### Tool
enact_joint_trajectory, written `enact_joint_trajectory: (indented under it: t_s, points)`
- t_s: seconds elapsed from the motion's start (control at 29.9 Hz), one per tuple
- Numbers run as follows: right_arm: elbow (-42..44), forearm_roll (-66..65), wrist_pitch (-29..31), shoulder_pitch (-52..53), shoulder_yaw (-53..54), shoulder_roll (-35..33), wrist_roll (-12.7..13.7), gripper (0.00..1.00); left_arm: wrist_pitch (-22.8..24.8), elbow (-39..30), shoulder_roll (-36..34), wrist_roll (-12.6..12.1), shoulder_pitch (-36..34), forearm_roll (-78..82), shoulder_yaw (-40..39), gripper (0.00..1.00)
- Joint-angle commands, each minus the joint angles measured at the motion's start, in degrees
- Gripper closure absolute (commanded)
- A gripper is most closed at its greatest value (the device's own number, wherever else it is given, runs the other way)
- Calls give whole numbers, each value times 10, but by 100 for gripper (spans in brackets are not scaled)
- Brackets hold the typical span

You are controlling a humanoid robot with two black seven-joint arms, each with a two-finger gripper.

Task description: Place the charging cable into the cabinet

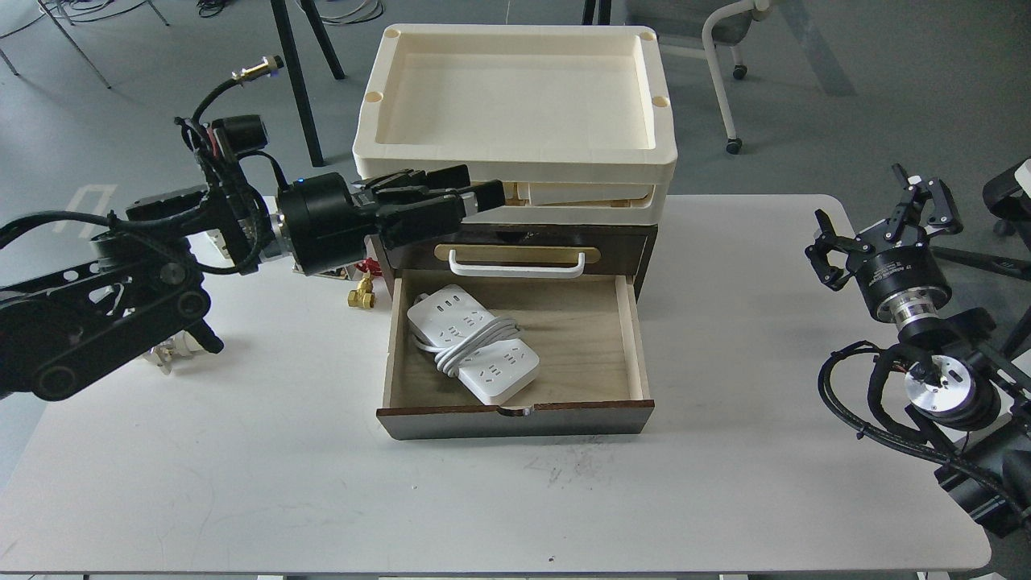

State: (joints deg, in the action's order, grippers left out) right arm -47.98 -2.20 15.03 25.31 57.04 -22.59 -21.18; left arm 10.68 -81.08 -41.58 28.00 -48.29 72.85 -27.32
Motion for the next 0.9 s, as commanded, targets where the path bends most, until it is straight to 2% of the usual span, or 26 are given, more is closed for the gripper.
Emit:
enact_joint_trajectory:
  t_s: [0.0, 0.17, 0.27, 0.3, 0.37, 0.47, 0.6, 0.67, 0.77, 0.87]
  points:
    - [0, 0, 0, 0, 0, 0, 0, 0, 13, 11, -15, 0, 0, -126, -57, 2]
    - [0, 0, -1, 0, 0, 0, 0, 0, 36, 72, -11, 0, -4, -338, -132, 2]
    - [0, 0, -1, 0, 0, 0, 3, 0, 50, 143, -6, 0, 0, -439, -162, 1]
    - [0, -1, -1, 1, -1, -1, 3, 0, 53, 168, 2, -7, 0, -464, -167, 1]
    - [1, -1, -1, 1, -1, -1, 6, 0, 56, 235, 31, -49, -2, -512, -174, 1]
    - [0, -1, -1, 2, 0, -1, 8, 0, 76, 349, 73, -72, -4, -578, -185, 1]
    - [1, 2, -4, 4, 1, 0, 11, 0, 151, 475, 125, -73, -2, -653, -186, 1]
    - [1, 3, -4, 4, 3, 0, 11, 0, 173, 531, 156, -73, 1, -694, -186, 1]
    - [1, 6, -4, 4, 10, 0, 11, 0, 173, 582, 191, -73, 8, -756, -186, 1]
    - [0, 7, -4, 3, 11, 0, 6, 0, 173, 589, 200, -73, 42, -812, -186, 1]
